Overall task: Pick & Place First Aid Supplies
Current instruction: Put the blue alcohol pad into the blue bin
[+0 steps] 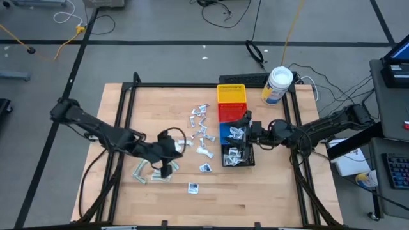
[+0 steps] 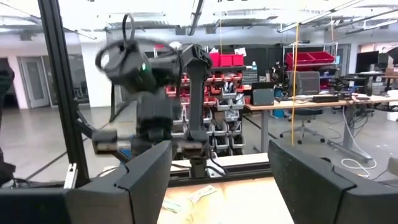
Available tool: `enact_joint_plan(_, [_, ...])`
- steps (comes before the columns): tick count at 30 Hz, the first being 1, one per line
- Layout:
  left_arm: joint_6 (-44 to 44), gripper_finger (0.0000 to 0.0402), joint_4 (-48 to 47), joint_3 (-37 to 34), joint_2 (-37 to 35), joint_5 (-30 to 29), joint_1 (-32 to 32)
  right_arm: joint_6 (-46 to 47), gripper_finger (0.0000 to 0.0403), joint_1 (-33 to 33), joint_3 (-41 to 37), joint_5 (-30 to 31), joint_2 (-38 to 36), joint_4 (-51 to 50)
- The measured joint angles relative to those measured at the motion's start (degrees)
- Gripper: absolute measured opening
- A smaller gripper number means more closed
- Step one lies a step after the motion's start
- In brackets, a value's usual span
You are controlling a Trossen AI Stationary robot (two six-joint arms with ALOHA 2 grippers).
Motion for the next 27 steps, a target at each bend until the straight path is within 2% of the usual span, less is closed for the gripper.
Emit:
enact_joint_plan(6, [3.44,0.0,0.02,0.0,-1.68,1.39,-0.44,-2.24,0.026,-0.37,0.0,0.03,-0.12,-0.08])
enact_joint_plan(9, [8.86,0.0013,0.63,0.18,-1.4,6.83,-0.45,-2.95,0.026,-0.44,0.0,0.15,-0.11,-0.02])
enact_joint_plan(11, [10.37,0.0034,-2.3,1.75,-0.5,10.5,-0.02,-2.97,0.026,-0.44,0.0,0.13,-0.11,-0.17])
enact_joint_plan(14, [11.28,0.0079,-11.27,8.91,2.55,13.13,0.95,-2.46,0.026,-0.44,0.0,0.13,-0.11,-1.32])
enact_joint_plan(17, [13.61,0.0129,-20.14,17.62,7.13,11.9,1.32,-2.07,0.026,-0.44,0.0,0.11,-0.11,-2.24])
enact_joint_plan(20, [16.28,0.0169,-25.07,23.71,12.39,11.53,1.08,-3.6,0.026,-0.44,0.0,0.05,-0.16,-2.42])
enact_joint_plan(23, [15.39,0.0189,-26.75,26.93,17.46,11.63,0.45,-5.52,0.026,-0.45,0.0,1.51,-1.2,-2.38])
enact_joint_plan(27, [14.52,0.0193,-24.68,29.07,23.42,11.92,-0.83,-5.71,0.026,-0.55,0.0,4.28,-3.34,-3.28])
